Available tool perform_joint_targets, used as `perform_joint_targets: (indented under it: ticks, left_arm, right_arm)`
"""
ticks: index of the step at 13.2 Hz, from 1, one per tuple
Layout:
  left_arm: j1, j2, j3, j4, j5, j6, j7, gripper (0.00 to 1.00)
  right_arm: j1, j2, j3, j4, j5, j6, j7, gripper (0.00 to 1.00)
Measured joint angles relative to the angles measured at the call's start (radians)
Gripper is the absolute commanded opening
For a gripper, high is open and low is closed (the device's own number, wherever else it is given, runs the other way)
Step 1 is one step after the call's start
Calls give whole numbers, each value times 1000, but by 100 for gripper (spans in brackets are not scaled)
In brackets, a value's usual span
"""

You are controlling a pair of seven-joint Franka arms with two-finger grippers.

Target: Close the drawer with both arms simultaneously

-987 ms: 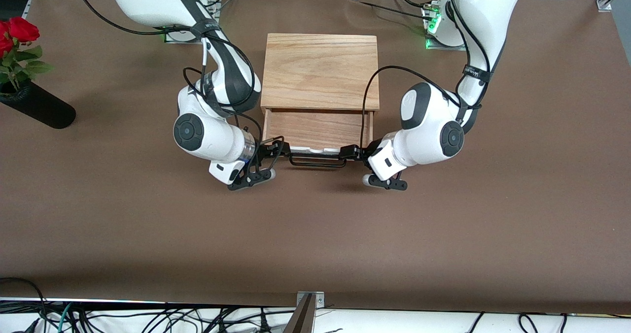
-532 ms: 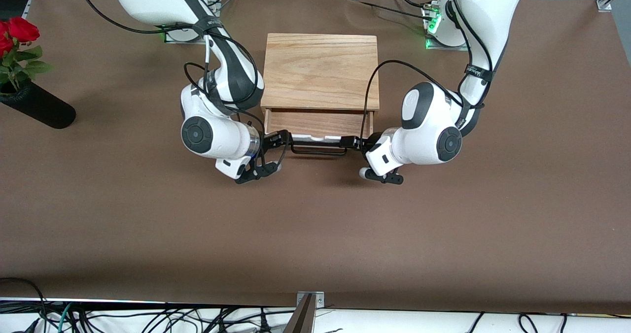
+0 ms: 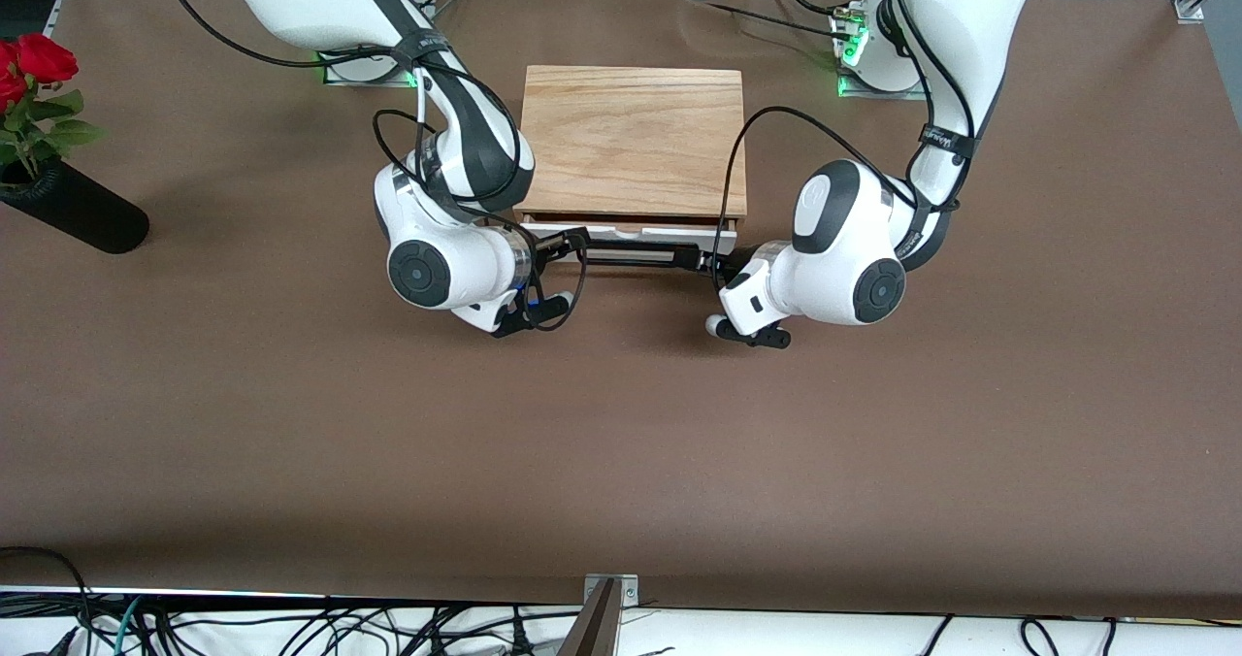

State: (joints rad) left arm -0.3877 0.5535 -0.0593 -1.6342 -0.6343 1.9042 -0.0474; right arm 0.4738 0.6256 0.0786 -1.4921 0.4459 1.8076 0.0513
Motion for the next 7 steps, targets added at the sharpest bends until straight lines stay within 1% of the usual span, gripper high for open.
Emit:
perform_joint_targets:
  ticks: [3,7]
  left_arm:
    - [8,-33,0,-26,14,-14,-2,100]
    - [15,-65,0,-53,26,-25,-2,100]
  right_arm:
    - [0,3,2,0,12,-62,0,100]
    - [-2,7,2,4,15,-68,0,100]
